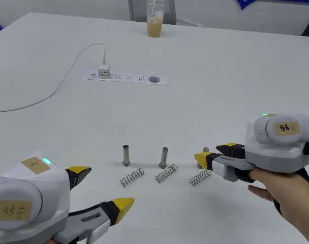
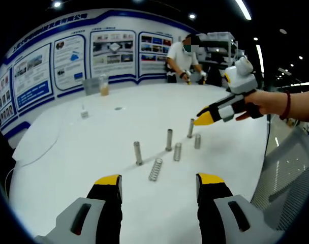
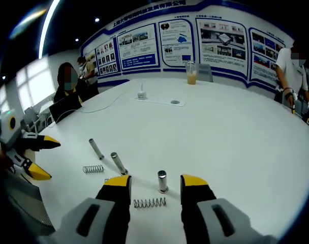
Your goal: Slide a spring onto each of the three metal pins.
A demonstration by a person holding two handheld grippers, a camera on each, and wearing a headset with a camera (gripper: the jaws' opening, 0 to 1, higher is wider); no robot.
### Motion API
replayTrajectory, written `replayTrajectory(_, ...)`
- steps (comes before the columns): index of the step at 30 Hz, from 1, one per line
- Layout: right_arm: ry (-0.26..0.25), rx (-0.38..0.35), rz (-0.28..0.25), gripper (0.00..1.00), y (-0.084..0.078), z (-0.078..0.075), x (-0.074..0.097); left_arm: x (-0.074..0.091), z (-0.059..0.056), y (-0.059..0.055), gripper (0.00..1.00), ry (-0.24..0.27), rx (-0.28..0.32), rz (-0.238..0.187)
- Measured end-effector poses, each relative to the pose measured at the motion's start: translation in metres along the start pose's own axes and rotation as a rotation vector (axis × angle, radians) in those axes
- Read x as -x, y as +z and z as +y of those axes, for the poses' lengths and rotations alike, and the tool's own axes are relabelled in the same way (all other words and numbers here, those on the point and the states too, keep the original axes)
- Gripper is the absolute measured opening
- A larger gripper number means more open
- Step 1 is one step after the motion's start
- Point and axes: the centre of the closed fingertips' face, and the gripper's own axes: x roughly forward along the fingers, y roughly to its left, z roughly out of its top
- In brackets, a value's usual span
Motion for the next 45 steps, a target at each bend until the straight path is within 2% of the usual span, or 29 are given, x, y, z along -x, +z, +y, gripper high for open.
replayTrajectory(10,0.078,0.027,-0.062,0.55,0.003,0.013,0.022,-0.007,0.003,0.008,0.57,-0.029,-0.081,0.020)
replayTrajectory(18,0.158,0.030,-0.109,0.64,0.004,0.027,0.033,-0.021,0.006,0.004,0.51,-0.062,-0.121,0.045)
replayTrajectory(22,0.189,0.055,-0.119,0.67,0.001,0.036,0.038,-0.030,0.006,-0.001,0.48,-0.083,-0.161,0.067)
replayTrajectory(28,0.199,0.073,-0.104,0.67,-0.007,0.039,0.040,-0.043,0.008,-0.006,0.42,-0.102,-0.193,0.067)
replayTrajectory(33,0.218,0.067,-0.100,0.68,-0.011,0.045,0.042,-0.054,0.009,-0.012,0.35,-0.118,-0.223,0.085)
replayTrajectory(36,0.219,0.074,-0.091,0.68,-0.015,0.046,0.042,-0.059,0.008,-0.015,0.33,-0.135,-0.222,0.092)
replayTrajectory(41,0.217,0.059,-0.087,0.67,-0.019,0.046,0.043,-0.067,0.008,-0.027,0.28,-0.151,-0.222,0.133)
replayTrajectory(45,0.217,0.049,-0.083,0.67,-0.022,0.047,0.044,-0.071,0.007,-0.032,0.26,-0.164,-0.204,0.138)
